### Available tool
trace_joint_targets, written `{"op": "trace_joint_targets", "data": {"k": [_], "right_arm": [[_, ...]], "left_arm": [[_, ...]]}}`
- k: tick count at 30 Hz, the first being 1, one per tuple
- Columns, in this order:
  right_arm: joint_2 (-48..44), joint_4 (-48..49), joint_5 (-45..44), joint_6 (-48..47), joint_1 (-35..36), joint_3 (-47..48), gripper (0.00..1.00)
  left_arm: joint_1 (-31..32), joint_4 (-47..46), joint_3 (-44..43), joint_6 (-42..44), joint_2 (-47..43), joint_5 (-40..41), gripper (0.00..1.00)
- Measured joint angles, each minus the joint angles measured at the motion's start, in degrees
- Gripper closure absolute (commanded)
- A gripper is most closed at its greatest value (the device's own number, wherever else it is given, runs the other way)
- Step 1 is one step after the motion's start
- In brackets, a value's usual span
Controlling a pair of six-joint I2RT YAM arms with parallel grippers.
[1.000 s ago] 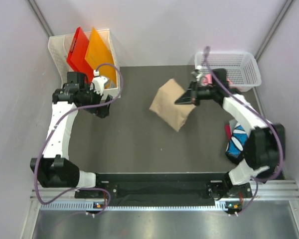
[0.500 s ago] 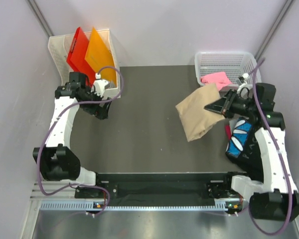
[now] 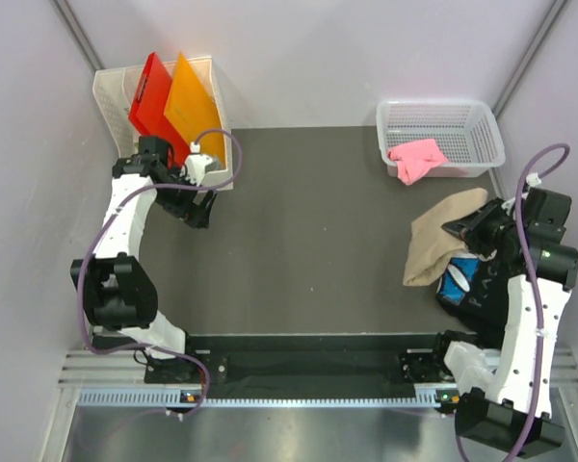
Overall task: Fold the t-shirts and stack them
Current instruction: Put the neatly folded tshirt into the corner of the board with the right arm
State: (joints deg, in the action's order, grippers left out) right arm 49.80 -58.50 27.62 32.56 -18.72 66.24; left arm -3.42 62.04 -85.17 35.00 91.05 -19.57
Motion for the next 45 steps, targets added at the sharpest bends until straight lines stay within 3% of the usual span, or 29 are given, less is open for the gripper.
{"op": "trace_joint_targets", "data": {"k": [17, 29, 32, 33, 35, 36, 39, 41, 45], "right_arm": [[10.64, -6.29, -14.73, -0.42, -13.25, 10.71, 1.0], [9.86, -7.76, -26.58, 1.88, -21.66, -8.52, 1.0], [10.14, -8.09, -29.11, 3.06, -21.94, -9.6, 0.87], [10.34, -8.11, -29.66, 3.19, -21.94, -9.6, 0.66], [11.65, -8.55, -31.15, 3.74, -21.94, -9.42, 0.47], [12.76, -9.25, -32.09, 3.8, -21.94, -9.05, 0.31], [16.17, -11.45, -34.73, 3.93, -21.97, -7.17, 0.06], [17.79, -13.05, -36.17, 3.87, -21.99, -5.27, 0.0], [20.46, -16.9, -36.59, 4.17, -22.01, 1.38, 0.0]], "left_arm": [[-8.22, 0.52, -1.42, 6.73, 6.32, -4.44, 0.01], [-10.73, 2.69, -2.71, 9.99, 7.82, -7.91, 0.01], [-12.7, 3.04, -2.71, 10.84, 8.09, -8.5, 0.01], [-13.29, 3.15, -2.71, 11.17, 8.15, -8.63, 0.01], [-14.29, 3.41, -2.71, 11.74, 8.39, -8.92, 0.01], [-14.73, 3.67, -2.71, 12.04, 8.59, -9.07, 0.01], [-15.78, 4.66, -2.71, 13.05, 9.01, -9.29, 0.01], [-16.24, 5.4, -2.95, 13.44, 9.18, -9.4, 0.01], [-16.72, 6.45, -4.5, 14.27, 10.12, -9.62, 0.01]]}}
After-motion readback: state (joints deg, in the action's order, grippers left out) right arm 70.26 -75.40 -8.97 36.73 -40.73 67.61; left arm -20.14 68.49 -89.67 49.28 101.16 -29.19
